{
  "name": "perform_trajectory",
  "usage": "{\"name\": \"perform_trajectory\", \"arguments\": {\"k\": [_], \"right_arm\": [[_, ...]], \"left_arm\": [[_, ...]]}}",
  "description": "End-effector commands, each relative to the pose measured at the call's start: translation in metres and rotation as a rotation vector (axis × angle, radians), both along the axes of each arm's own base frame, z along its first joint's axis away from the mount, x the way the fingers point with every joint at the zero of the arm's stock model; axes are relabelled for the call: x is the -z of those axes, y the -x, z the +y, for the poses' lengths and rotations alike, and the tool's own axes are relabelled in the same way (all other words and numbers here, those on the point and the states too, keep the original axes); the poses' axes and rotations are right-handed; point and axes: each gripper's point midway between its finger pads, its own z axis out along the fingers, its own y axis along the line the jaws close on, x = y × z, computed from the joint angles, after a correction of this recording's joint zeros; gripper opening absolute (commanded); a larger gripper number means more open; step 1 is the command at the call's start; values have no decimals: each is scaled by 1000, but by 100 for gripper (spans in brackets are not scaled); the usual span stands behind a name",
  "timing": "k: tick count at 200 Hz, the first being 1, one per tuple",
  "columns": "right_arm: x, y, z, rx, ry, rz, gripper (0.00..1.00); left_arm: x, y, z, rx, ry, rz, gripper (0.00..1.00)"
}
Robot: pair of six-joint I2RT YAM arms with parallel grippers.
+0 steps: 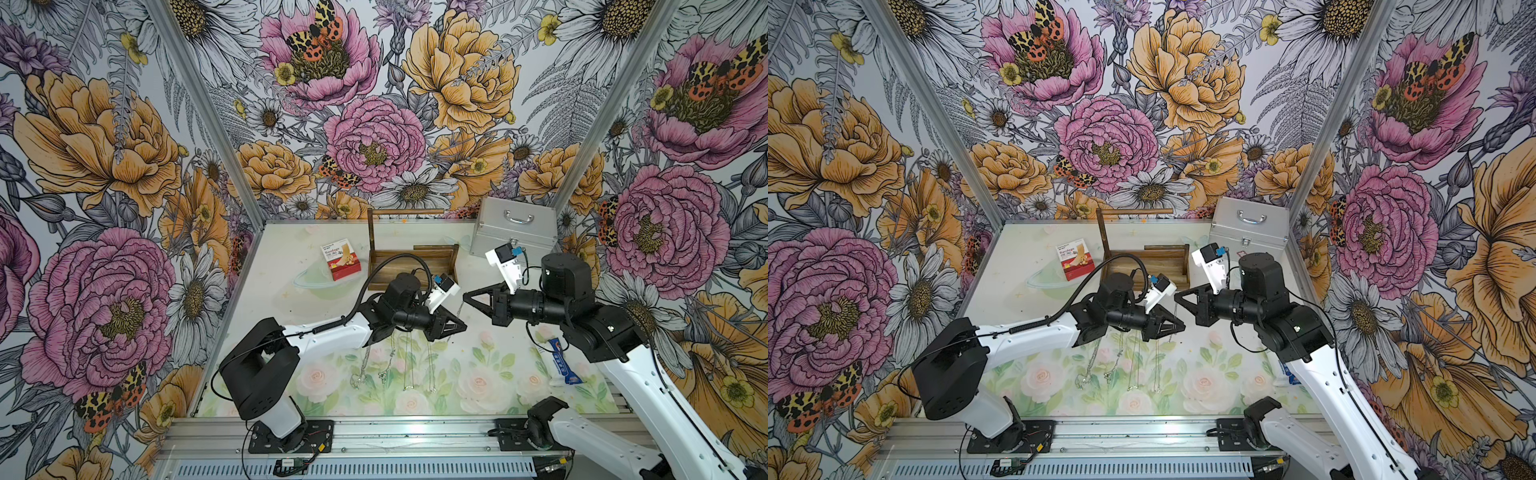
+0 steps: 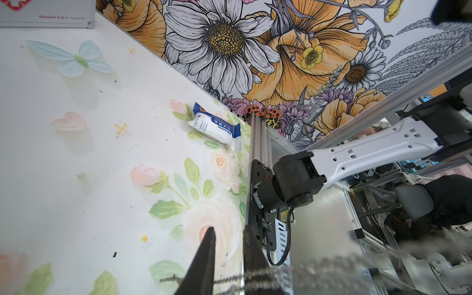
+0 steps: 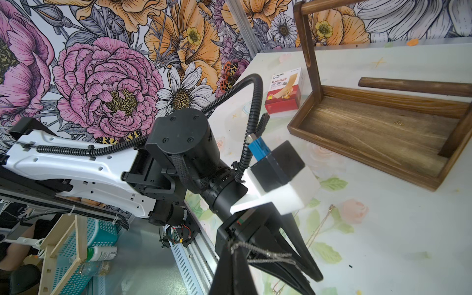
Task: Take the necklace off the jewelry display stand
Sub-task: Place the necklace at the center of the board.
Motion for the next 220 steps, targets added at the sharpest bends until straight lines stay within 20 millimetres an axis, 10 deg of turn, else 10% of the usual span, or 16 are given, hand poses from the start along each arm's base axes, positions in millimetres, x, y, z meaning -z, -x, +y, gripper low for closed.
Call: {"name": "perform_trajectory", "arguments": {"k": [1,128,220], "right_arm": [[-1,2,1,-6,2,-15,0],[17,0,-4,40,17,37,0],[76,-2,-13,116,86,178,0]], "left_arm": [[0,-1,1,4,20,1,13],[19,23,7,-77,-17,27,0],[57,45,-3,-149,-62,136,0]]}}
